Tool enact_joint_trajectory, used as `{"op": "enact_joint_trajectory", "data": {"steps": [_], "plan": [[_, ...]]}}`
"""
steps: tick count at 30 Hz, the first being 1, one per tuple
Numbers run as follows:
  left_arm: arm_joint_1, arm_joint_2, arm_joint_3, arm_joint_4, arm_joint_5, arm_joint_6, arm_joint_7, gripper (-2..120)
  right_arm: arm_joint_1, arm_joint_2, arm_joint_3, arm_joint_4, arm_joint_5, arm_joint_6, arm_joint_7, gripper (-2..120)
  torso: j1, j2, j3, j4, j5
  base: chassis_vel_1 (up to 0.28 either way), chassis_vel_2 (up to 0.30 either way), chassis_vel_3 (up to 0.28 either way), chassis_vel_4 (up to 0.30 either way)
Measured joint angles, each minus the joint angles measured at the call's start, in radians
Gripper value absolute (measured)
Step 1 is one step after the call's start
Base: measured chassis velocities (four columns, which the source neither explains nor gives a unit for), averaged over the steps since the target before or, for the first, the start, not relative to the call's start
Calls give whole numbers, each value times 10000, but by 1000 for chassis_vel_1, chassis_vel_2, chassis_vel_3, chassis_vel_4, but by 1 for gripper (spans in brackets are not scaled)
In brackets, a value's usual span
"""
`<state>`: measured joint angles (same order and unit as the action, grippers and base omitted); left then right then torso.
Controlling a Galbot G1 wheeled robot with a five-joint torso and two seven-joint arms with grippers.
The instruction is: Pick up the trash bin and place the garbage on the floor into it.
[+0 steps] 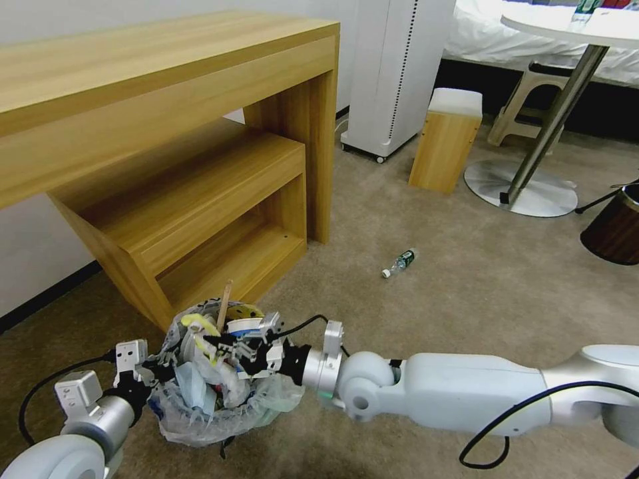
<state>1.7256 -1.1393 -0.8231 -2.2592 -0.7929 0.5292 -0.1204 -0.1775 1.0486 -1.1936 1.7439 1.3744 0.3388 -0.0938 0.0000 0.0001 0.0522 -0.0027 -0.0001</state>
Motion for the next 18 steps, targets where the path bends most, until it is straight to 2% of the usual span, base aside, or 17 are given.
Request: {"op": "enact_joint_trajectory", "data": {"steps": [3, 8, 14, 15, 18], "plan": [[18, -28, -2, -36, 0, 0, 0, 1, -68, 350, -135, -109, 10, -45, 307, 0, 0, 0, 0, 2, 0, 0, 0, 0, 0], [18, -29, -34, -50, -20, -1, 3, 1, -124, 398, -197, -82, 21, -92, 495, 0, 0, 0, 0, 0, 0, 0, 0, 0, 0], [-17, -1, -51, -25, -41, -12, 4, 1, -406, 32, -177, 67, -59, -93, 618, 24, 0, 0, -1, -1, 1, 0, 0, 0, 0], [-17, -1, -51, -25, -41, -12, 4, 1, -406, 32, -177, 67, -59, -93, 618, 24, 0, 0, -1, -1, 1, 0, 0, 0, 0], [-16, -1, -50, 2, -41, -13, 3, 1, -539, -183, -23, 116, -167, -90, 629, 39, 0, 0, 0, -1, 1, 0, 0, 0, 0]]}}
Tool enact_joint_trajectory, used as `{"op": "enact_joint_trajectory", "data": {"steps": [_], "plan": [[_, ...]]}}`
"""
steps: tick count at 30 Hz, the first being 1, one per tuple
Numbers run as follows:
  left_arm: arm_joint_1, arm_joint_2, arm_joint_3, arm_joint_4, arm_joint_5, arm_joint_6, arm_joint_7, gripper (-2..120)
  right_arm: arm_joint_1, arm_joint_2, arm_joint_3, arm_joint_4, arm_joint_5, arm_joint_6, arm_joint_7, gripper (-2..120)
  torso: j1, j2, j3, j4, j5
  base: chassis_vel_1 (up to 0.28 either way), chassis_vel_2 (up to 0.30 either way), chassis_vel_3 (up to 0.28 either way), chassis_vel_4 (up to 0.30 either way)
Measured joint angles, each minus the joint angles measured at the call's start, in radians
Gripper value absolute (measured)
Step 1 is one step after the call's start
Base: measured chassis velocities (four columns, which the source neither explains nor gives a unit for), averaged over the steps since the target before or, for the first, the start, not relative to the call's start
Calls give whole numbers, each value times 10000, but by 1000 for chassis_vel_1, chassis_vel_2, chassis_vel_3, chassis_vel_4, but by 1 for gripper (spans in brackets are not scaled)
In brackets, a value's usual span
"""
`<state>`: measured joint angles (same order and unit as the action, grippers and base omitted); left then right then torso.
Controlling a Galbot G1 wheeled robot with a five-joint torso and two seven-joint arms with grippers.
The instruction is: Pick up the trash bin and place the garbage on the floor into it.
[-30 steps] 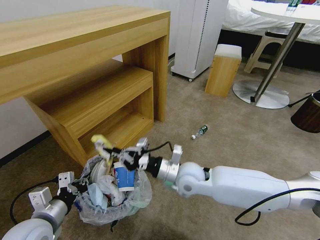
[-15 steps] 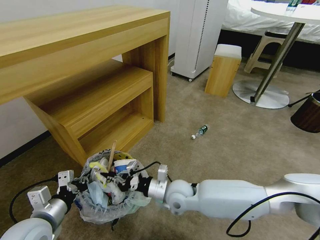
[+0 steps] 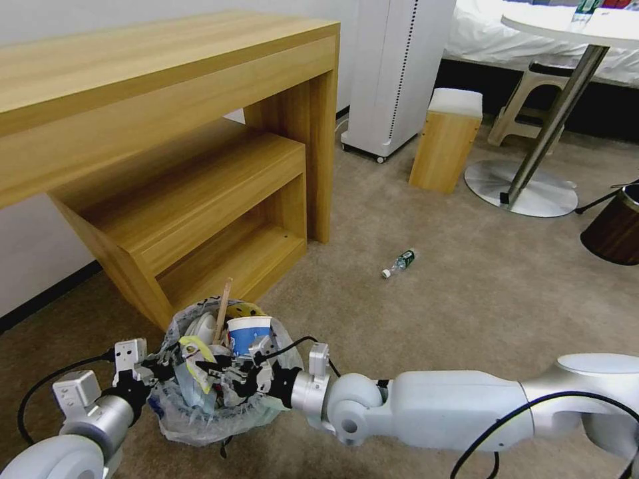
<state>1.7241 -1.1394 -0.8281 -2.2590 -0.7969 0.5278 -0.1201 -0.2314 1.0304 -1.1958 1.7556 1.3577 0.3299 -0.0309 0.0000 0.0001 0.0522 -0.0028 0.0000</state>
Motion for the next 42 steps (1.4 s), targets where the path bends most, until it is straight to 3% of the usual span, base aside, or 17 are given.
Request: {"op": "enact_joint_trajectory", "data": {"steps": [17, 30, 37, 42], "plan": [[108, -25, 17, 188, 109, -1, 13, 1, 1, -219, 1336, 365, -10, 143, 175, 99, 0, -1, 0, 2, 0, 0, 0, 0, 0], [159, -67, -10, 219, 159, -2, 16, 1, 97, -250, 1953, 296, 35, 308, 334, 100, 0, 0, 0, 0, 0, 0, 0, 0, 0], [308, 88, -123, 182, 144, 35, 60, 1, -158, -552, 3332, 259, 33, 201, 941, 100, 0, 0, 0, 4, 0, 0, 0, 0, 0], [390, 148, -117, 120, 130, 82, 112, 1, -896, -1058, 4761, 192, -472, -337, 2063, 100, 0, 0, 0, -1, 2, 0, 0, 0, 0]]}}
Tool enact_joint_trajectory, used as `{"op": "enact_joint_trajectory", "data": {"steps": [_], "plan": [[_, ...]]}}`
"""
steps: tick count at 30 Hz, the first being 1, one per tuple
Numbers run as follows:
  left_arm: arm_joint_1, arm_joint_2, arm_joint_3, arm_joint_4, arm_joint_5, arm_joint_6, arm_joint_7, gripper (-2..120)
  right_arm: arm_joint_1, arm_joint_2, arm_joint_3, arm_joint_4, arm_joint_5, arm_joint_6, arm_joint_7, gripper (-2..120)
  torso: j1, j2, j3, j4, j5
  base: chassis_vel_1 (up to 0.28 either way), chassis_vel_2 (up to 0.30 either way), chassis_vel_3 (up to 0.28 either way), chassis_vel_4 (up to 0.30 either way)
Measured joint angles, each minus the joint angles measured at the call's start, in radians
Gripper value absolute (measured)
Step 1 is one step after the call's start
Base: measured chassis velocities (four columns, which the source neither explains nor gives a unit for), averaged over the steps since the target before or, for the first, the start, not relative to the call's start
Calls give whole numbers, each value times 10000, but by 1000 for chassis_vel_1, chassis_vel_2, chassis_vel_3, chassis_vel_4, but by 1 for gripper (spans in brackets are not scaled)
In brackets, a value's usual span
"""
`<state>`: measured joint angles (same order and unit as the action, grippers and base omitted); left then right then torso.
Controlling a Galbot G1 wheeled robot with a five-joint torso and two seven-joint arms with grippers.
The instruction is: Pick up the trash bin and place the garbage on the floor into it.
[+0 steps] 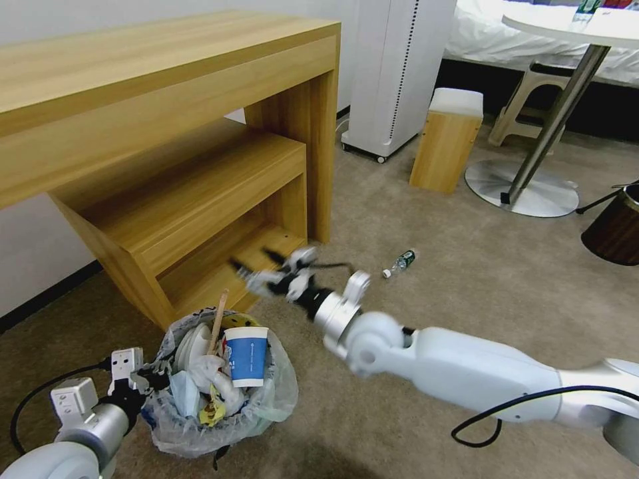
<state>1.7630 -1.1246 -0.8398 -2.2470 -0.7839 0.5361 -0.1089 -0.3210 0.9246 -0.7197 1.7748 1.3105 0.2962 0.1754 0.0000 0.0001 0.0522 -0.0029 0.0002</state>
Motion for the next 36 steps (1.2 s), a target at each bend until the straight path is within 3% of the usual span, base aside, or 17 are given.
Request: {"op": "enact_joint_trajectory", "data": {"steps": [10, 19, 27, 36], "plan": [[159, -117, 122, -48, 222, -29, 172, 1, -1924, -1087, 2340, -336, -1666, -613, 1787, 100, 0, 0, 0, -2, -1, 0, 0, 0, 0], [268, -115, 86, -17, 389, -126, 296, 1, -3607, -1424, 4392, -556, -2755, -1391, 3203, 100, 0, 0, 0, 3, 1, 0, 0, 0, 0], [273, -148, 73, -6, 449, -138, 305, 1, -4924, -1349, 5699, -610, -3165, -1319, 3145, 100, 0, 0, -1, 3, -2, 0, 0, 0, 0], [283, -214, 80, 41, 486, -182, 317, 1, -5402, -1264, 6164, -809, -3635, -1038, 2795, 100, 0, 0, -1, 0, -2, -17, -8, -9, -13]]}}
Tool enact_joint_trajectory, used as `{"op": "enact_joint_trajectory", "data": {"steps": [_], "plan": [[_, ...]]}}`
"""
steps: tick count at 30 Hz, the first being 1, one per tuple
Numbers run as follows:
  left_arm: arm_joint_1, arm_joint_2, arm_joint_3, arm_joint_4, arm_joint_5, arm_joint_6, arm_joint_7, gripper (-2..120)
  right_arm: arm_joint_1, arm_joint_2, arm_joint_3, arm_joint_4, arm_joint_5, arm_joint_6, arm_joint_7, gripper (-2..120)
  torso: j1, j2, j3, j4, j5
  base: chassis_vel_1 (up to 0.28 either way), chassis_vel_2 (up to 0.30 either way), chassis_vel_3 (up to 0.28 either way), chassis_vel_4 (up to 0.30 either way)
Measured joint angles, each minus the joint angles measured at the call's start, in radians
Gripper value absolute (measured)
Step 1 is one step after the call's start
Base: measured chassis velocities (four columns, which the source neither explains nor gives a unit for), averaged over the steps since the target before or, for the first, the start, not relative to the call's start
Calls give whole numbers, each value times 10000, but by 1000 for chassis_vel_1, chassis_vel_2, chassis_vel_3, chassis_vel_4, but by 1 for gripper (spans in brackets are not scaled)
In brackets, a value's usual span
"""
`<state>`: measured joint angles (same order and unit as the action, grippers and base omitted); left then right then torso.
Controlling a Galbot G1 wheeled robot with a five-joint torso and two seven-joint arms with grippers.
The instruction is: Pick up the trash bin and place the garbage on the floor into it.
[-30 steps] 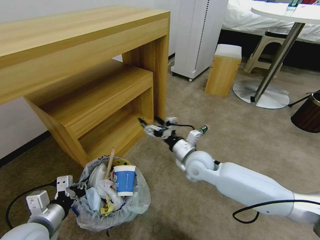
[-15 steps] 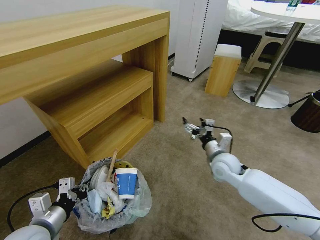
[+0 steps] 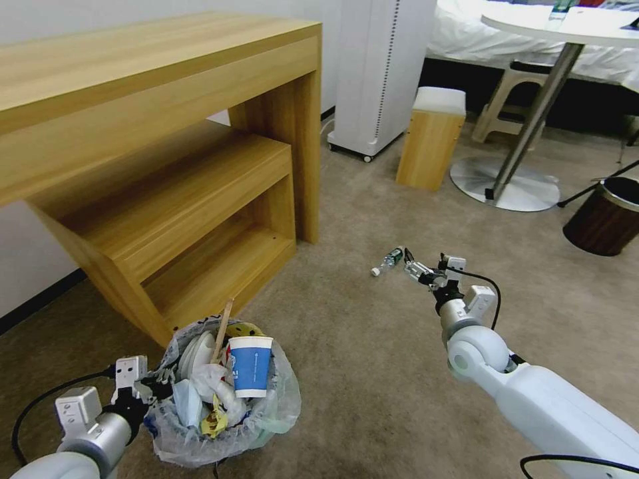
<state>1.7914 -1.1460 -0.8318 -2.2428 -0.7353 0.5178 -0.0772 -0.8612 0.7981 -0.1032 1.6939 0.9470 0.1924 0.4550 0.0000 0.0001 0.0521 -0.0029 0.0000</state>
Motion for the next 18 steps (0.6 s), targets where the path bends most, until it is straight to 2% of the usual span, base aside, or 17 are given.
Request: {"op": "enact_joint_trajectory", "data": {"steps": [18], "plan": [[239, 3, -74, -108, 78, -70, 86, 1, -90, 234, -21, -119, -124, 251, -223, 100, 0, 0, 1, 3, 0, 0, 0, 0, 0]]}}
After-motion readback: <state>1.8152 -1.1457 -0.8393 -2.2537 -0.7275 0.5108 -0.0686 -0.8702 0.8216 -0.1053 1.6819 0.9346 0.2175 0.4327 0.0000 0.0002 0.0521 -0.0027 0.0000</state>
